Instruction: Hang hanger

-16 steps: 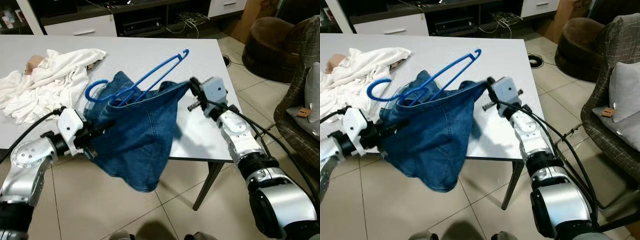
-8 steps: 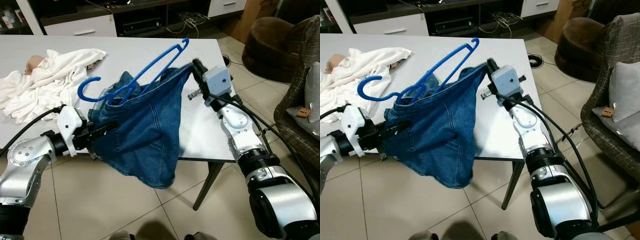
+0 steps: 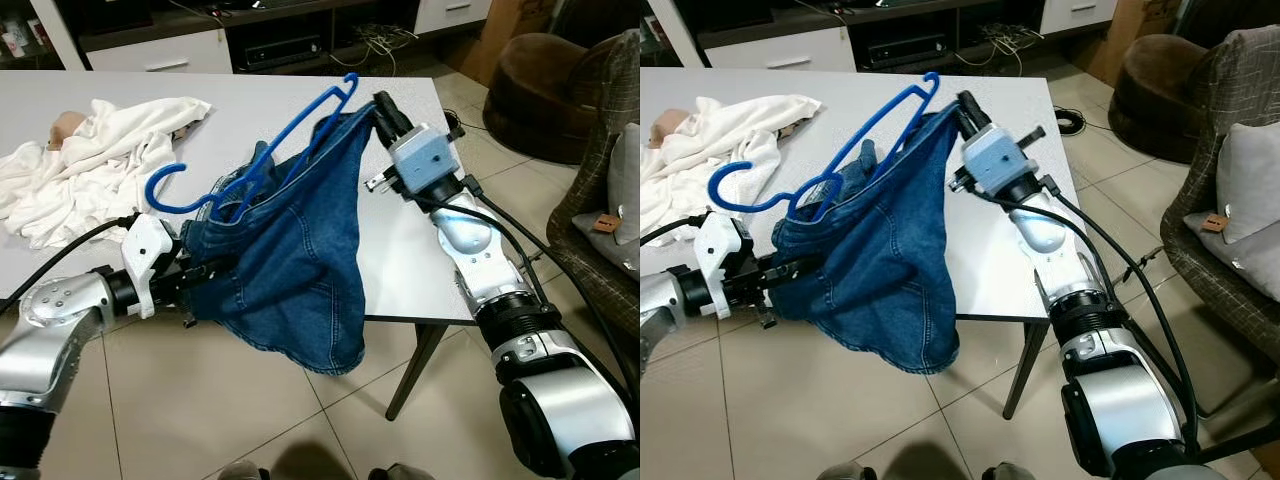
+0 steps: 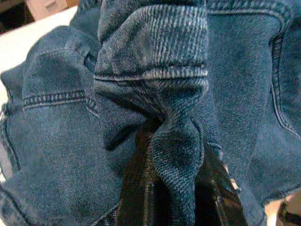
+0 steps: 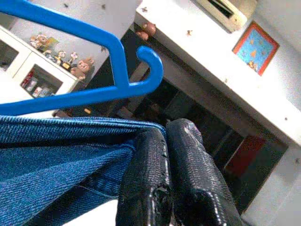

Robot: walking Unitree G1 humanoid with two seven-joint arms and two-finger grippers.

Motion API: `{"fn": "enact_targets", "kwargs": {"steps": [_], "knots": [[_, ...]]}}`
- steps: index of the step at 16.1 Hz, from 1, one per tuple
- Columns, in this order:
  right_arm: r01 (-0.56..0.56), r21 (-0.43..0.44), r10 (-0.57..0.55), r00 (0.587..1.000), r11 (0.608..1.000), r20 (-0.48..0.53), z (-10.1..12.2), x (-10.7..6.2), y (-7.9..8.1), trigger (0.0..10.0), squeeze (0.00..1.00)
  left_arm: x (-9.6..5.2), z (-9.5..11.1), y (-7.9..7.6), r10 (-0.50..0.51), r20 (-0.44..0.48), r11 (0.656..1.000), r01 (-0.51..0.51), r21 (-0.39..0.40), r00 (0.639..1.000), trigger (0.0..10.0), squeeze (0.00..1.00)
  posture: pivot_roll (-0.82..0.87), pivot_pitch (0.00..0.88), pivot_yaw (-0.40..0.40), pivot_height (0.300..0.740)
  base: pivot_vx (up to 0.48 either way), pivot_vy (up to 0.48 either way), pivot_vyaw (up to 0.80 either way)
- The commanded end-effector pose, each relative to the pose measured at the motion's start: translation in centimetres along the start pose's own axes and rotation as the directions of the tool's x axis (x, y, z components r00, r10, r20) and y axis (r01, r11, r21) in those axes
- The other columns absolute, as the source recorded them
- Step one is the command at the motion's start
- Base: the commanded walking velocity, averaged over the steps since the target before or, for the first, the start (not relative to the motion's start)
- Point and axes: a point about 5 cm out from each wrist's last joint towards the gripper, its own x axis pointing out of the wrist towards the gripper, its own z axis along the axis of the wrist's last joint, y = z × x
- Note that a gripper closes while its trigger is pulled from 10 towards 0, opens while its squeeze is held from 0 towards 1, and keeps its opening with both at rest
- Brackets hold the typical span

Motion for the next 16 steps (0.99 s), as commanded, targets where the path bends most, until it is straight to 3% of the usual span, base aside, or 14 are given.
{"fn": "enact_targets", "kwargs": {"steps": [1,3,6,10,13,16], "knots": [[0.330,-0.036,-0.324,0.939,0.943,0.118,2.0,-0.2,-6.6,0.0,0.00,-2.5,-5.5,-0.4,0.003,-0.295,0.987,-0.050,-0.153,0.956,10.0,0.00,-0.01,0.032,0.051,0.740,0.000,0.000,0.00],[0.324,-0.065,-0.310,0.937,0.944,0.162,2.8,0.0,-6.5,0.0,0.00,-2.6,-6.1,-0.5,-0.022,-0.370,0.990,-0.031,-0.138,0.929,10.0,0.00,-0.01,0.033,0.054,0.740,0.000,0.000,0.00],[0.318,-0.100,-0.295,0.936,0.943,0.193,3.3,0.1,-6.5,0.0,0.00,-2.7,-6.4,-0.5,-0.046,-0.412,0.990,-0.013,-0.140,0.910,10.0,0.00,-0.01,0.032,0.055,0.740,0.000,0.000,0.00],[0.304,-0.163,-0.257,0.932,0.939,0.257,4.4,0.2,-6.2,0.0,0.00,-3.4,-7.6,0.0,-0.032,-0.551,0.993,-0.036,-0.112,0.834,9.9,0.00,-0.01,0.031,0.058,0.740,0.000,0.000,0.00],[0.123,-0.308,-0.004,0.933,0.943,0.361,6.5,0.7,-3.4,0.0,0.00,-3.5,-8.2,0.6,-0.005,-0.625,0.996,-0.049,-0.070,0.780,10.0,0.00,-0.01,0.029,0.058,0.740,0.000,0.000,0.00],[0.008,-0.400,0.143,0.927,0.916,0.347,6.4,0.4,-1.7,0.0,0.00,-3.5,-8.1,1.8,0.054,-0.653,0.997,-0.072,-0.001,0.755,10.0,0.00,-0.01,0.027,0.058,0.740,0.000,0.000,0.00]]}}
